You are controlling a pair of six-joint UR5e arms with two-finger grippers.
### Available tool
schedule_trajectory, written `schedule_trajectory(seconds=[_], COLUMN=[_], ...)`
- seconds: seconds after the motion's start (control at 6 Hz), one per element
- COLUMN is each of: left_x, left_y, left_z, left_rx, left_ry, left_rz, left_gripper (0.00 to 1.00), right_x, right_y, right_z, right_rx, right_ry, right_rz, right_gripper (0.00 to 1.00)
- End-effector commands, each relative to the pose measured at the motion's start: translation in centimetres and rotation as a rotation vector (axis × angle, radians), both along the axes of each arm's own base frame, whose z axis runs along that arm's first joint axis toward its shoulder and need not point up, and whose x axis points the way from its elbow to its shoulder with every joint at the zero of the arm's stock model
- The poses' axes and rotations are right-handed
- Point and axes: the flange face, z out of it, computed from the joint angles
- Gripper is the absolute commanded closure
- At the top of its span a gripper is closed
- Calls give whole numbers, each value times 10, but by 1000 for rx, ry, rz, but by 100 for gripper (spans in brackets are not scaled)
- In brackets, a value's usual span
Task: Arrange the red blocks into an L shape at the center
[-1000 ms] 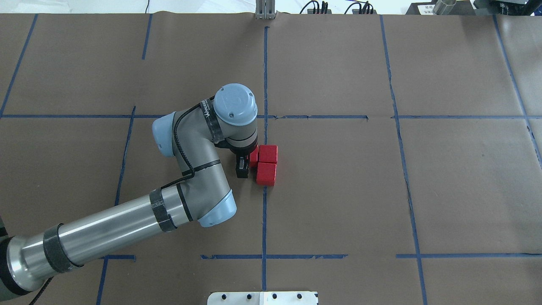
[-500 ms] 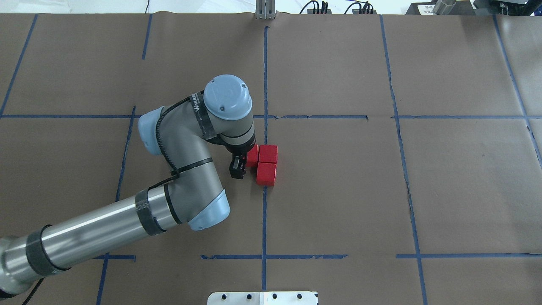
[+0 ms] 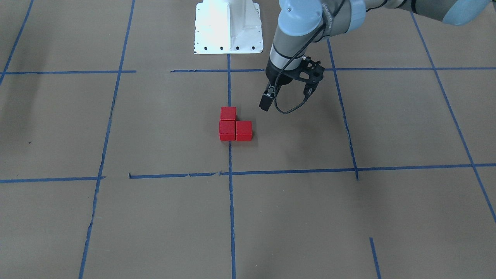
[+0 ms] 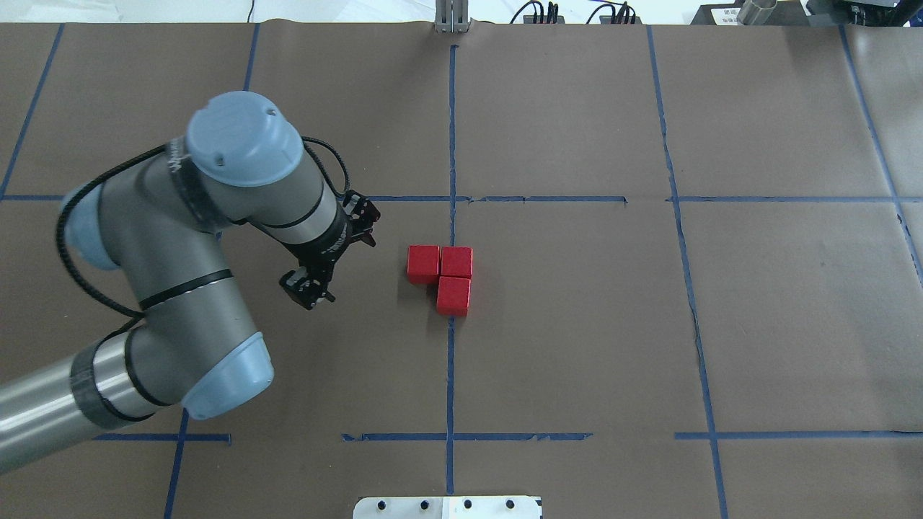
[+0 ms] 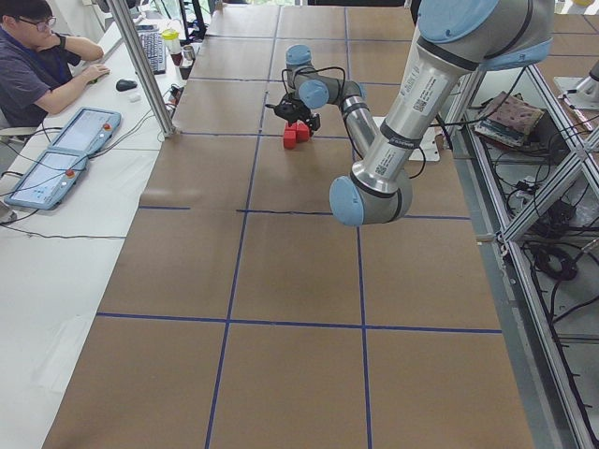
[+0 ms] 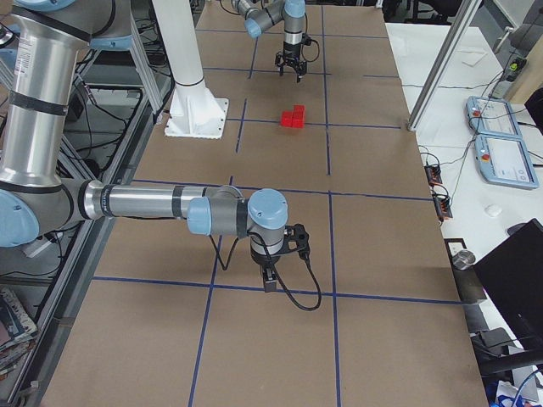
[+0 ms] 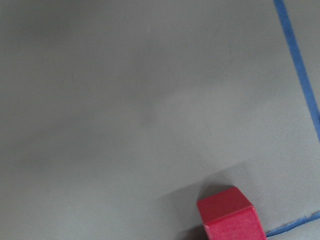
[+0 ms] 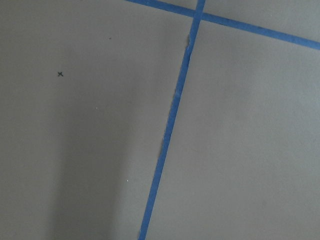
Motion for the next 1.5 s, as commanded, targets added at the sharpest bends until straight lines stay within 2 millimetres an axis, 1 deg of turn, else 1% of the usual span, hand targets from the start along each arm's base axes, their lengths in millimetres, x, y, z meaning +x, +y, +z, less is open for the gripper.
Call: schedule_trajectory(seconds=[0.0, 0.17, 0.33, 0.5, 0.67, 0.83, 1.0, 1.17, 1.33], left_x=[-87, -136, -186, -245, -304, -375, -446, -492, -505], left_y=[-2, -21, -38, -54, -58, -52, -30, -14, 2], left_z=[72, 122, 163, 216, 274, 328, 387, 430, 445], left_rx=[360, 512, 649, 736, 764, 786, 795, 810, 778], left_ry=[-74, -125, -155, -181, -202, -202, -104, -87, -85], left_rz=[272, 436, 588, 715, 792, 837, 803, 793, 767], left_gripper=[0, 0, 0, 0, 0, 0, 0, 0, 0], right_x=[0, 0, 0, 0, 0, 0, 0, 0, 0], right_y=[0, -1, -1, -1, -1, -1, -1, -1, -1], right_z=[0, -1, -1, -1, -2, -2, -2, -3, -3], right_rx=[-5, -17, -18, -24, -35, -35, -35, -34, -34], right_ry=[0, 1, 1, 1, -2, -2, -2, -3, -2], right_rz=[4, 20, 21, 28, 42, 42, 42, 42, 42], right_gripper=[1, 2, 2, 2, 1, 1, 1, 1, 1])
